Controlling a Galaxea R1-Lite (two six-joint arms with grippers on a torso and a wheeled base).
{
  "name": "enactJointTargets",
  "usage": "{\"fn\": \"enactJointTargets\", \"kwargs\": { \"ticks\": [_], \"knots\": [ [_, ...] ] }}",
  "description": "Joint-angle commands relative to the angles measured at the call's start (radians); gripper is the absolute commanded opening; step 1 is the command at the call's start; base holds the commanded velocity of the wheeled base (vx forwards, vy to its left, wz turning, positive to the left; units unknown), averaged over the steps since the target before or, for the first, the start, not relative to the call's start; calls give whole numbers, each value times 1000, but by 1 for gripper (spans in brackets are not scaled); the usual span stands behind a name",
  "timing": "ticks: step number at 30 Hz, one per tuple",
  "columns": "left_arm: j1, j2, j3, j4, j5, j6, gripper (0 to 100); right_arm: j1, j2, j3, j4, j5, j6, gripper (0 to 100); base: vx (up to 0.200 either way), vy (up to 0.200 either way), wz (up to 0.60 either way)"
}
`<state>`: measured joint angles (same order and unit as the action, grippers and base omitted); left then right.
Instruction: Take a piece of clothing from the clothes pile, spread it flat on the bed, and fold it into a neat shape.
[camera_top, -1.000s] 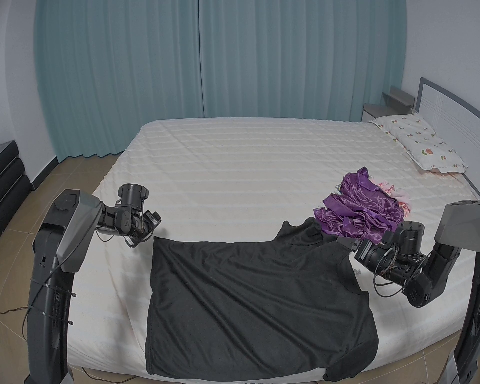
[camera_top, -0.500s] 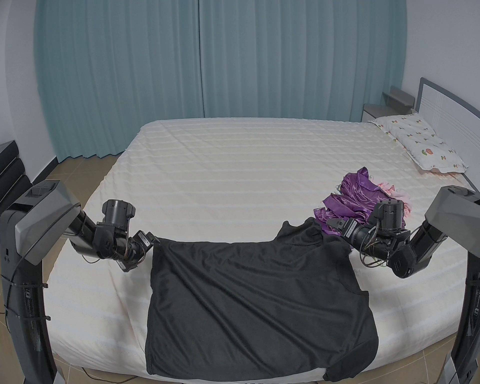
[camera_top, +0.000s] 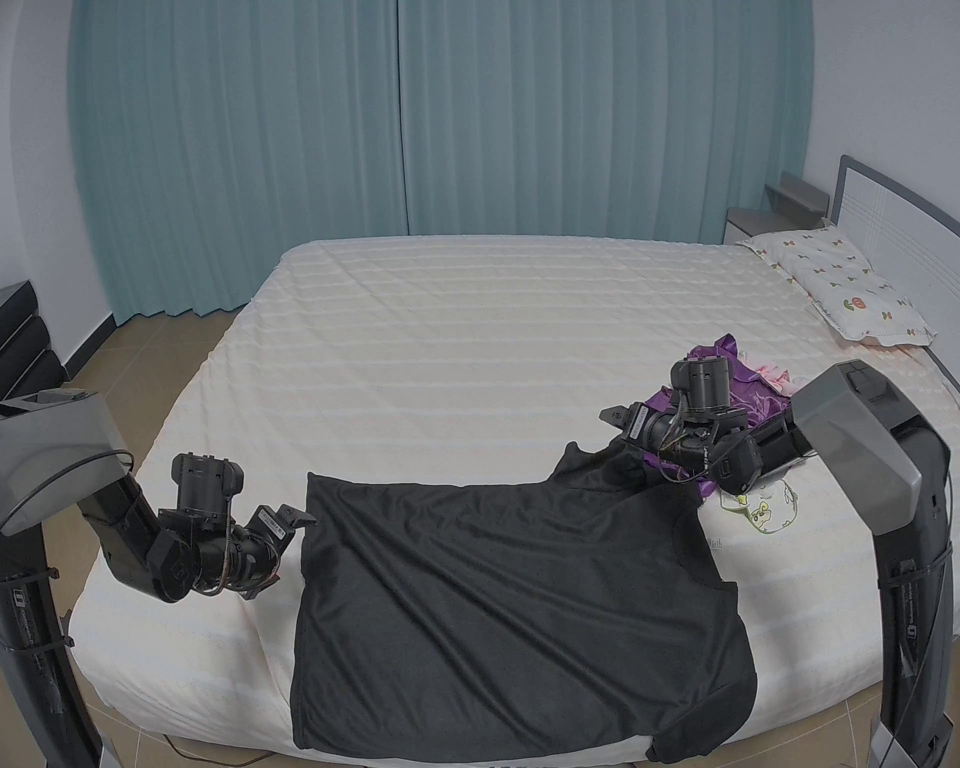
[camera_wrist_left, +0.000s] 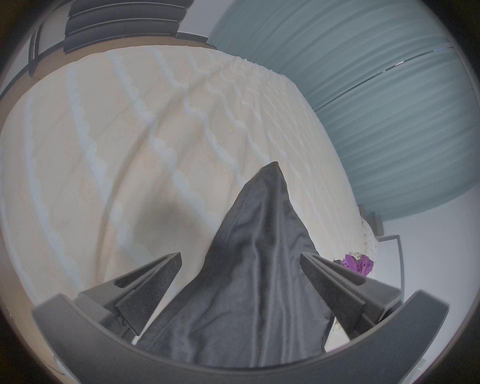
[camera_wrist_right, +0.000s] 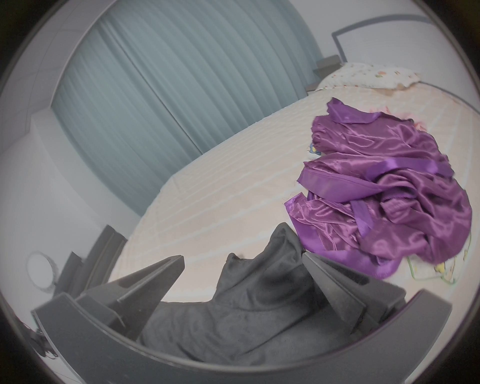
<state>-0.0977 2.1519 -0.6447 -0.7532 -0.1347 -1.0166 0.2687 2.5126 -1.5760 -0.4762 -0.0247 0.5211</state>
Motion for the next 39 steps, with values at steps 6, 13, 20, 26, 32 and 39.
{"fn": "enactJointTargets", "kwargs": {
  "ticks": [6,13,20,26,32,39],
  "knots": [
    [-8,-26,85,-46,-14,-22,100,6,177,-200,65,-15,-46,100,0,0,0],
    [-11,-24,86,-46,-16,-23,100,0,196,-239,73,-15,-44,100,0,0,0],
    [-11,-24,88,-46,-16,-25,100,-19,201,-295,76,-27,-30,100,0,0,0],
    [-13,-23,88,-46,-16,-25,100,-37,186,-271,79,-27,-3,100,0,0,0],
    [-11,-24,88,-46,-16,-25,100,-29,195,-239,67,-27,30,100,0,0,0],
    [-11,-24,86,-46,-16,-27,100,-29,232,-253,74,-23,36,0,0,0,0]
  ]
}}
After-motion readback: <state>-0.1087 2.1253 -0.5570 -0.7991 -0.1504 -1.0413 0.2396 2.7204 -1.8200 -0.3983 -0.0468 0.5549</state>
